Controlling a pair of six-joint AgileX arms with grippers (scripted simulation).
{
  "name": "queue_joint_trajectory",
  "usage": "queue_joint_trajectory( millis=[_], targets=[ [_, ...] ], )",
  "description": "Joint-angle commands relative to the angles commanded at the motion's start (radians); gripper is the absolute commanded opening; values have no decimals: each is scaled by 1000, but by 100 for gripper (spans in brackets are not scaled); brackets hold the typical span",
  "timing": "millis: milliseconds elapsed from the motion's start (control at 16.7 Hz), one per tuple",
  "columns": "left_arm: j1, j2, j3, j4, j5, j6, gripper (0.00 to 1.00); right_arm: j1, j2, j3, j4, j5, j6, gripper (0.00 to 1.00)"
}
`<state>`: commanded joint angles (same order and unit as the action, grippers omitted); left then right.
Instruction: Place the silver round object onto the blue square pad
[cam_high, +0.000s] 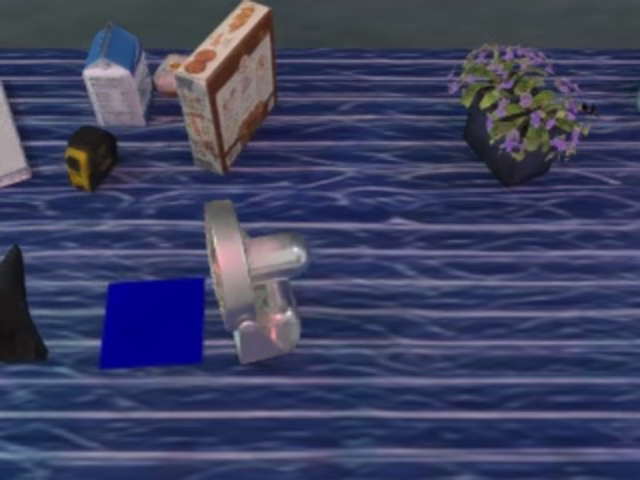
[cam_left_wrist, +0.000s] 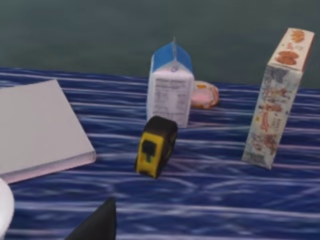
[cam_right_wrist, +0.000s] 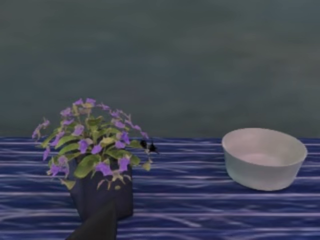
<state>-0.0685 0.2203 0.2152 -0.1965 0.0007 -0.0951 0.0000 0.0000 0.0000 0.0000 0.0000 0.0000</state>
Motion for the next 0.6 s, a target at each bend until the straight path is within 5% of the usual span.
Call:
queue_joint_trajectory(
  millis=[600],
  targets=[
    [-238,986,920,-669,0,-365,100,0,0,0,0,0,0,100]
  ],
)
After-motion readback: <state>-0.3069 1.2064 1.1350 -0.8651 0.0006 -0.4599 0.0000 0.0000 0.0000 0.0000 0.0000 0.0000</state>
